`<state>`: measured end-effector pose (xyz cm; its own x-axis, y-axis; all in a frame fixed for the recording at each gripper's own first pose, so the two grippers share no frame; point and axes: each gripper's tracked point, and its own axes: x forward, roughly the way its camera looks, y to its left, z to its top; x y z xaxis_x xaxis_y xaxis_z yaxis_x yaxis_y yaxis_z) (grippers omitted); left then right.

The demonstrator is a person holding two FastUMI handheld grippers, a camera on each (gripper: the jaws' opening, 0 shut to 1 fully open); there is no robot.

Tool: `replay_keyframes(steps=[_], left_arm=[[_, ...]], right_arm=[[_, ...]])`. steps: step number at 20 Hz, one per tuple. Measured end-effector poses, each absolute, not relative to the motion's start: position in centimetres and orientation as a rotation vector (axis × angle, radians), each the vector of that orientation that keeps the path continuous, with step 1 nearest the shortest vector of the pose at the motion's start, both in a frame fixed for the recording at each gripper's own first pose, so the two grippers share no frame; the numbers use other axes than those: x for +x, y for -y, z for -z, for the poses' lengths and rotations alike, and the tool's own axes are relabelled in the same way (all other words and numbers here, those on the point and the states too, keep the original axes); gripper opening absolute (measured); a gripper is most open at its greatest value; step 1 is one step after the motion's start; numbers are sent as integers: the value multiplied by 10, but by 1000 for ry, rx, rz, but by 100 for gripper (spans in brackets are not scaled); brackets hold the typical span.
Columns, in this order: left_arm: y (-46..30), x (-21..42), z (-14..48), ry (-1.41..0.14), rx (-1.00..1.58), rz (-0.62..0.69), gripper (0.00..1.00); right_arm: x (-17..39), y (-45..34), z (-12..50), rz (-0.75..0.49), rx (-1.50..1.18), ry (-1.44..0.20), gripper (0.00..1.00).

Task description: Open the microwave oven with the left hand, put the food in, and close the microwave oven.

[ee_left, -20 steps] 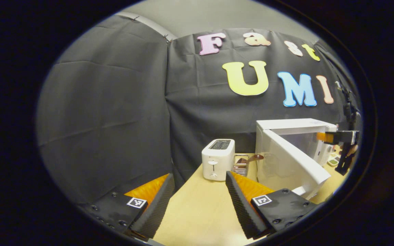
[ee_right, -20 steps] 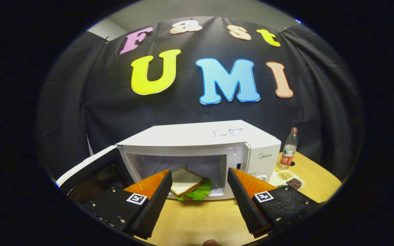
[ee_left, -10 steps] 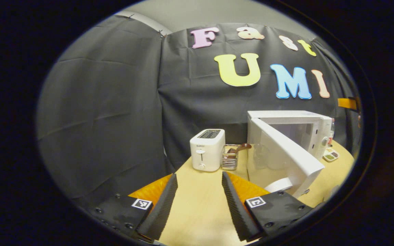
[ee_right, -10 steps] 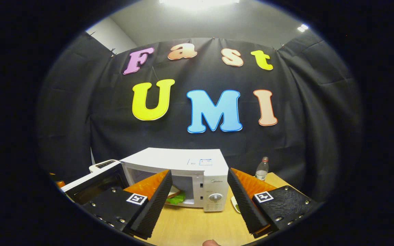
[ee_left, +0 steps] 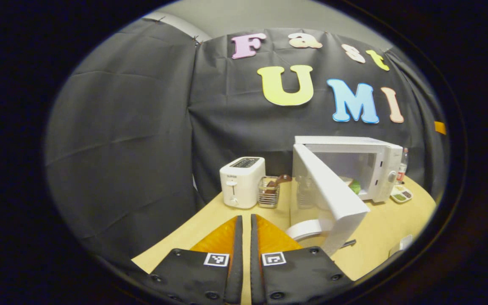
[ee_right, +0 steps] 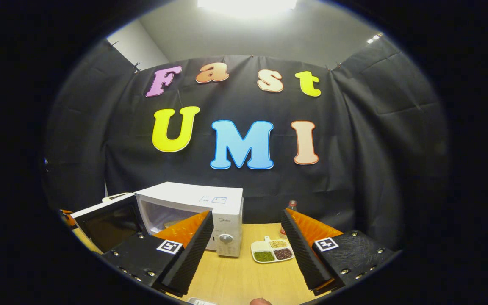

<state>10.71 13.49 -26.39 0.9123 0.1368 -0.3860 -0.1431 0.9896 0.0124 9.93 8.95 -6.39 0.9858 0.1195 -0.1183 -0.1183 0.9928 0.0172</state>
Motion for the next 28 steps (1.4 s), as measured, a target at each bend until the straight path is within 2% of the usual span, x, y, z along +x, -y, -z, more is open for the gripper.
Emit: replay_keyframes(steps=[3,9,19,28], left_arm=[[-116,106,259,-390,6,-121,7],[-61,107,247,-372,-2,-82,9],[49,126,225,-336,-21,84,7],[112,171,222,-323,-33,243,9]], right_arm=[[87,-67,58,-116,-14,-98,98],[66,-24,56,-118,-17,-83,97],[55,5,62,-136,15,-104,98],[68,19,62,-50,17,-115,98]])
